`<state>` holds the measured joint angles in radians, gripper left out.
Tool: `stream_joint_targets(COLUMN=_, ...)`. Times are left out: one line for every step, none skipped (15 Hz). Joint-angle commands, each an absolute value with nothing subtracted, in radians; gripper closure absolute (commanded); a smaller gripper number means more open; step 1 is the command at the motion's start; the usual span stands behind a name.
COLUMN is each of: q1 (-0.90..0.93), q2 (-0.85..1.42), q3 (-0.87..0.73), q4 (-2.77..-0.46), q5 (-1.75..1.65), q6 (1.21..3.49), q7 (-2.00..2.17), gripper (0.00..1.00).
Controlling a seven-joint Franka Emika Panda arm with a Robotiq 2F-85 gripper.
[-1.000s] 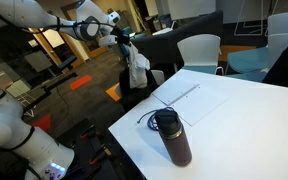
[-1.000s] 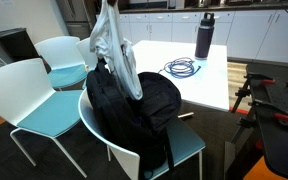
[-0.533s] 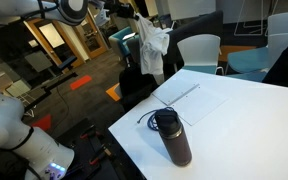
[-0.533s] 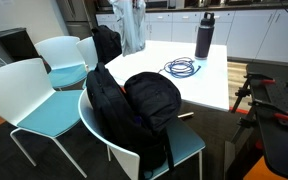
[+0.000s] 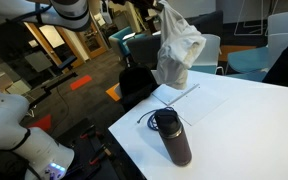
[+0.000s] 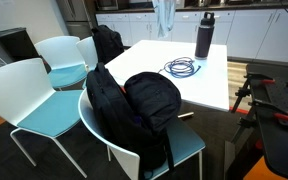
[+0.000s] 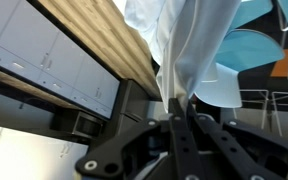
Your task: Pick up the cloth from the black bag and put it on the table.
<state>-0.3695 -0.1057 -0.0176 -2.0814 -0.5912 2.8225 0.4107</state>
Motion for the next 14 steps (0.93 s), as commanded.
stream_joint_targets(q1=-0.45, q2=-0.072, q3=-0.046, q4=-2.077, q5=-0.744, q6=2.847, q7=0.573, gripper=0.99)
stream_joint_targets(q1=-0.471, q2=-0.054, q3=-0.06, q4=-2.08, q5=-0.786, q6=2.866, q7=0.618, gripper=0.99)
stream_joint_targets(q1=-0.487, q2=-0.041, q3=-0.07, q4=-2.077, q5=-0.827, q6=2.871, q7=0.665, gripper=0.99)
stream_joint_targets(q1=-0.504, q2=-0.024, q3=-0.083, q4=-2.078, q5=-0.88, q6=2.906, q7=0.718, gripper=0.99)
stream_joint_targets(q1=-0.519, q2=-0.003, q3=-0.094, q4=-2.074, q5=-0.944, q6=2.938, q7=0.783, gripper=0.99)
stream_joint_targets(q1=-0.53, q2=0.013, q3=-0.105, q4=-2.067, q5=-1.013, q6=2.959, q7=0.854, gripper=0.99)
stream_joint_targets(q1=-0.538, q2=0.032, q3=-0.117, q4=-2.058, q5=-1.095, q6=2.986, q7=0.936, gripper=0.99)
stream_joint_targets(q1=-0.542, q2=0.052, q3=-0.128, q4=-2.047, q5=-1.175, q6=3.003, q7=1.023, gripper=0.99)
stream_joint_targets(q1=-0.541, q2=0.065, q3=-0.137, q4=-2.037, q5=-1.249, q6=3.012, q7=1.105, gripper=0.99)
stream_joint_targets(q1=-0.537, q2=0.076, q3=-0.143, q4=-2.031, q5=-1.314, q6=3.017, q7=1.177, gripper=0.7)
stream_joint_targets(q1=-0.533, q2=0.083, q3=-0.146, q4=-2.025, q5=-1.374, q6=3.008, q7=1.248, gripper=0.68)
stream_joint_targets(q1=-0.528, q2=0.086, q3=-0.145, q4=-2.018, q5=-1.433, q6=3.0, q7=1.311, gripper=0.62)
stream_joint_targets(q1=-0.525, q2=0.087, q3=-0.142, q4=-2.011, q5=-1.49, q6=2.989, q7=1.373, gripper=0.55)
stream_joint_targets(q1=-0.52, q2=0.081, q3=-0.138, q4=-2.011, q5=-1.537, q6=2.981, q7=1.423, gripper=0.46)
